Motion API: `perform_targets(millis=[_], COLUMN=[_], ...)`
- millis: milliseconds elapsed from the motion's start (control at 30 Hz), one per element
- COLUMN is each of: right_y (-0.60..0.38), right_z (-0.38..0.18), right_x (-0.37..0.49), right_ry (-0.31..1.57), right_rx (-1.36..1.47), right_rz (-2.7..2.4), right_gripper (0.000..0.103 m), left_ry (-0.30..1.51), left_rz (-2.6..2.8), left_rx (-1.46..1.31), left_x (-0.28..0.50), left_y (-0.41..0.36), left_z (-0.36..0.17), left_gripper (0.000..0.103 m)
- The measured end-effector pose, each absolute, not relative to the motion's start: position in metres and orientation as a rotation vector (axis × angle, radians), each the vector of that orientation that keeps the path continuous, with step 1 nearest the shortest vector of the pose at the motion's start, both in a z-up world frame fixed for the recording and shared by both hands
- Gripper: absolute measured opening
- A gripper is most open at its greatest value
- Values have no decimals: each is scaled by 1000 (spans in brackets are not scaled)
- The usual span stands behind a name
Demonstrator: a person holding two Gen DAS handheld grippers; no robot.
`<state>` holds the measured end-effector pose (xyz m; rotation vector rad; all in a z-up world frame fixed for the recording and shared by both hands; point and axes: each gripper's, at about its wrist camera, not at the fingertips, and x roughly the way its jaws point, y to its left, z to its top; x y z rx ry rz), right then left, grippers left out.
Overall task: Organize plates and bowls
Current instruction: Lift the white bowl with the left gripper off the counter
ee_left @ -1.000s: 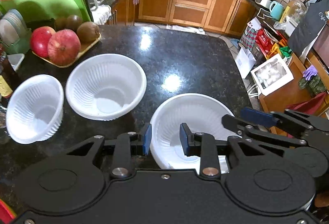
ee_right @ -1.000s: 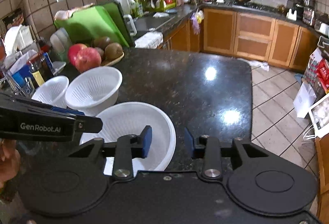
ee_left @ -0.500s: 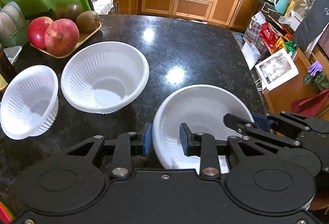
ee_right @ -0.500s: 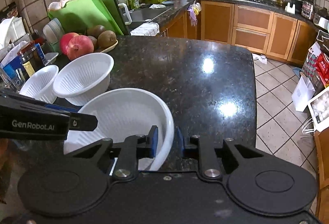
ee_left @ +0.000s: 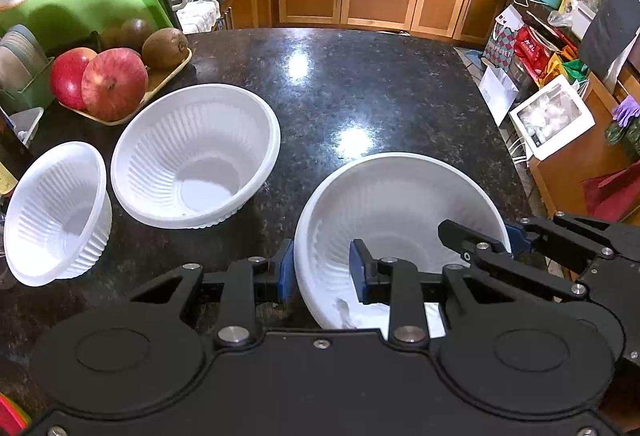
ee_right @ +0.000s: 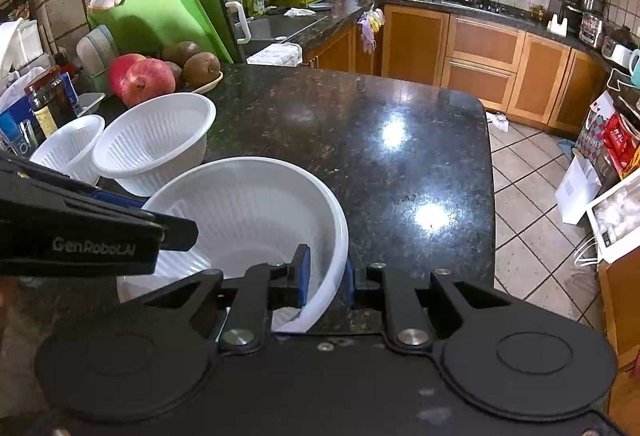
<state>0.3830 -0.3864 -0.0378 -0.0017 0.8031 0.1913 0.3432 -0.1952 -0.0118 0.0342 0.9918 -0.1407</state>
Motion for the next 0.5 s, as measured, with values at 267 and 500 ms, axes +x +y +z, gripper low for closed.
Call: perform_targets(millis=[267,500], right_y=[-390,-380], right_z=[-38,-36], right_x=[383,361], right_ry=[828,847], right_rx=[26,24], right_rz=[185,205], right_gripper=[18,18], left_ry=[989,1013], left_rz=[-151,-164], left_rx=[45,51], left_x=[340,322], left_y=[-195,-186], left_z=[-12,-8], left_gripper=[39,39])
